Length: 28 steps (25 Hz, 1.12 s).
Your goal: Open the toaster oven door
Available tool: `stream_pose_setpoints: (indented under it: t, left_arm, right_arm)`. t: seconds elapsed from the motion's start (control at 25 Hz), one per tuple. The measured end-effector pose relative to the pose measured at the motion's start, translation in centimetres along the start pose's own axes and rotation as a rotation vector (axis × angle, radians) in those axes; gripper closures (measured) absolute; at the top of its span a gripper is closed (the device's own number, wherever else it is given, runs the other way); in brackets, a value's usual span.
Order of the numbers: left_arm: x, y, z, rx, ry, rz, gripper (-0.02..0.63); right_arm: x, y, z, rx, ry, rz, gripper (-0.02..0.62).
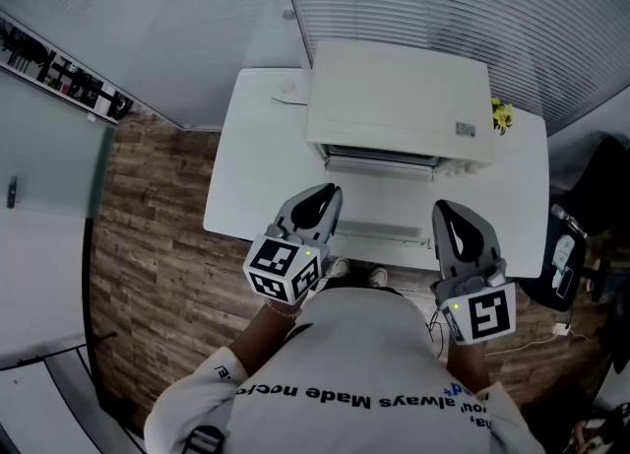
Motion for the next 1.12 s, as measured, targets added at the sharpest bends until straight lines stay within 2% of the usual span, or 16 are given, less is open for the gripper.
stream_pose_setpoints:
  t: [0.24,0.52,0.68,0.8,0.96,1.12]
  left_arm:
    - [-2.9,1.0,-0.9,0.005,-0.027,-0.1,0.555]
    - [-5.2,1.8,-1.6,-0.005,-0.094,-0.169,0.555]
    - [-6.4,2.2,-2.1,-0.016,-0.147,-0.194,0.555]
    - [-6.9,2.4,-2.2,-0.014,-0.151,-0.208,0.555]
    - [-7.0,2.5,-2.3,-0.012,-0.156,-0.211,0.555]
    - [-7.0,2.6,-2.5,-0.009,-0.162,-0.215,0.555]
  right_arm:
    - [-0.2,0.0,-0.1,0.004,-0.001,-0.003,0.588]
    - [-0.3,-0.1,0.0,0.002,0.001,-0.003,0.588]
    - [-0.6,-0.1,-0.1,0.009,0.001,-0.012,0.588]
    - [-1.8,-0.5,-0.4,0.042,-0.016,-0.055,0.588]
    - [-0.6,-0.1,-0.3,0.025,0.004,-0.007,0.588]
    - [-0.8,-0.1,-0.4,0.024,0.017,-0.024,0.588]
Point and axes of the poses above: the fingertips, and each gripper's own axes: y backward along the fingers, z to its left, x out of its underside, the point moved 4 cm from there along y, backward along the fingers, and after that the axes turned 4 degrees about y, right-handed, at the moved point
